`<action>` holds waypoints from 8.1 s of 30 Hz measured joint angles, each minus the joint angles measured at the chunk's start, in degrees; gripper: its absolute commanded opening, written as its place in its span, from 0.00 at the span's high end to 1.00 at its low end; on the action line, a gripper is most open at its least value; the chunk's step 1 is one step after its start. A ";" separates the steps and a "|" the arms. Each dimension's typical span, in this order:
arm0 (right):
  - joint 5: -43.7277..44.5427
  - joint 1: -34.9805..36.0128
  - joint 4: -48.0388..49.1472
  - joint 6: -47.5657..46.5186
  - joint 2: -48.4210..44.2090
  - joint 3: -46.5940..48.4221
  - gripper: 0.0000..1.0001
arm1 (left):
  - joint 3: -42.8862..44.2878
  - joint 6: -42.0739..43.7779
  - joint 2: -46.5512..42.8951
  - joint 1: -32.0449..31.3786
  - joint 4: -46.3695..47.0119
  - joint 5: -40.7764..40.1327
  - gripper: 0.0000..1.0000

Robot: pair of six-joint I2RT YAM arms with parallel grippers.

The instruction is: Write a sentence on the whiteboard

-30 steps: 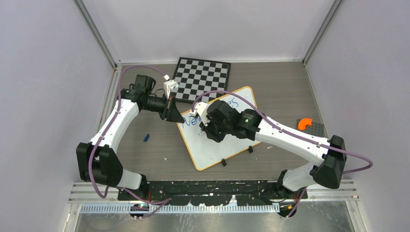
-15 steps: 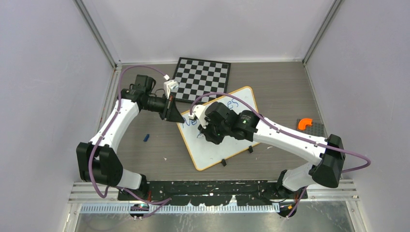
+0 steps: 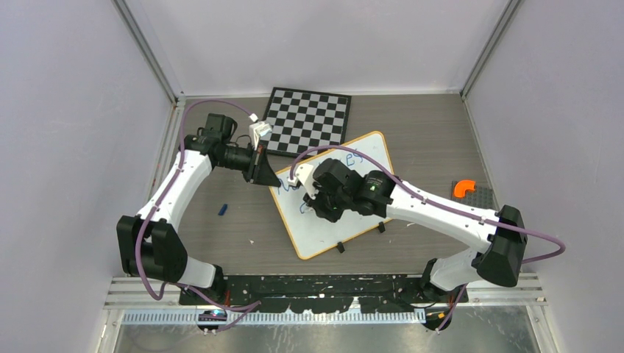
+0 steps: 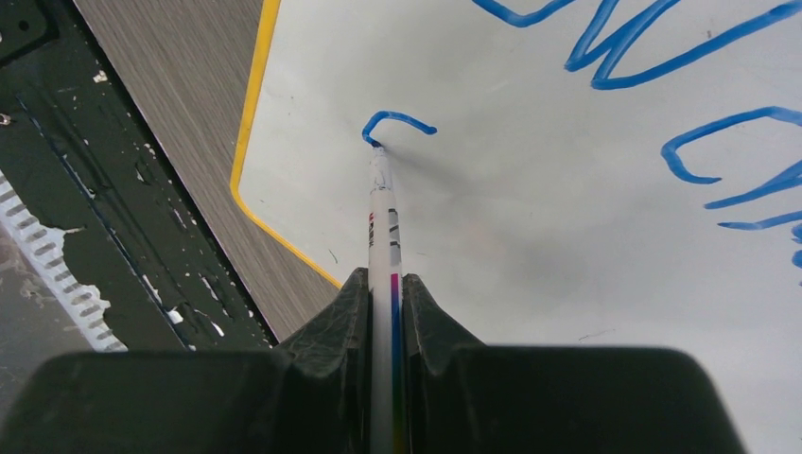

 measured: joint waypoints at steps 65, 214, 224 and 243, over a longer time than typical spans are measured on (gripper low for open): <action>3.96 -2.51 -5.73 -3.39 -2.91 3.89 1.00 | 0.00 0.00 -0.02 0.00 0.00 0.28 1.00; -2.82 -9.51 -8.22 -1.66 -3.48 -0.26 1.00 | -0.15 0.13 -0.02 0.00 0.22 0.42 1.00; -1.40 -10.71 -10.14 -2.12 -3.61 0.81 1.00 | -0.15 0.13 -0.02 0.00 0.24 0.44 1.00; 0.81 -11.87 -10.64 -2.08 -3.58 4.04 1.00 | -0.15 0.13 -0.02 0.00 0.22 0.46 1.00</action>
